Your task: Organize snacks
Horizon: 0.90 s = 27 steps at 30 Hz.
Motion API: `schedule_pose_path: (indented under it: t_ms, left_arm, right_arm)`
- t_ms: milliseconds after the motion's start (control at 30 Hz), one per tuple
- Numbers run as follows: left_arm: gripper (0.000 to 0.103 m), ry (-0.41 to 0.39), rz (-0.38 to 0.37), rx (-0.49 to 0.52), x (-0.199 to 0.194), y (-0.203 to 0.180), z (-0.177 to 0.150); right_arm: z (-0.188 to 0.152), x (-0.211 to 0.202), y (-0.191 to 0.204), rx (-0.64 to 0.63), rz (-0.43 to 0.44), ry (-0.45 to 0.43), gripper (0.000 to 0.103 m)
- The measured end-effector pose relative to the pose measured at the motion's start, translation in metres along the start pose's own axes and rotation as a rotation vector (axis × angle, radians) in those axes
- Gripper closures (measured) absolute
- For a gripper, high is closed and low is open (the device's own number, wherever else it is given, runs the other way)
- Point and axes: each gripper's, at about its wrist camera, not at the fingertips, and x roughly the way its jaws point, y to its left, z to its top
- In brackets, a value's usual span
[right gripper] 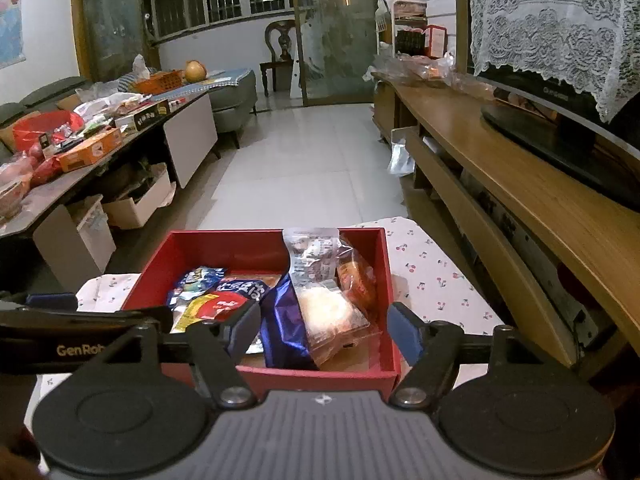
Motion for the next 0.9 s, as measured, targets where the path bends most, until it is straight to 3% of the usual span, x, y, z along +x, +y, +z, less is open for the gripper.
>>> schedule_pose_path:
  t_ms: [300, 733, 900]
  left_arm:
    - [0.000, 0.005, -0.034, -0.036, -0.013, 0.008, -0.014]
    - [0.000, -0.023, 0.023, 0.033, -0.037, 0.004, -0.042]
    - [0.000, -0.015, 0.001, 0.048, -0.046, 0.005, -0.056]
  right_arm:
    - [-0.013, -0.011, 0.001, 0.001, 0.003, 0.012, 0.026]
    - [-0.046, -0.041, -0.004, 0.015, 0.006, 0.033, 0.026]
    - [-0.062, -0.051, -0.007, 0.023, -0.005, 0.055, 0.026]
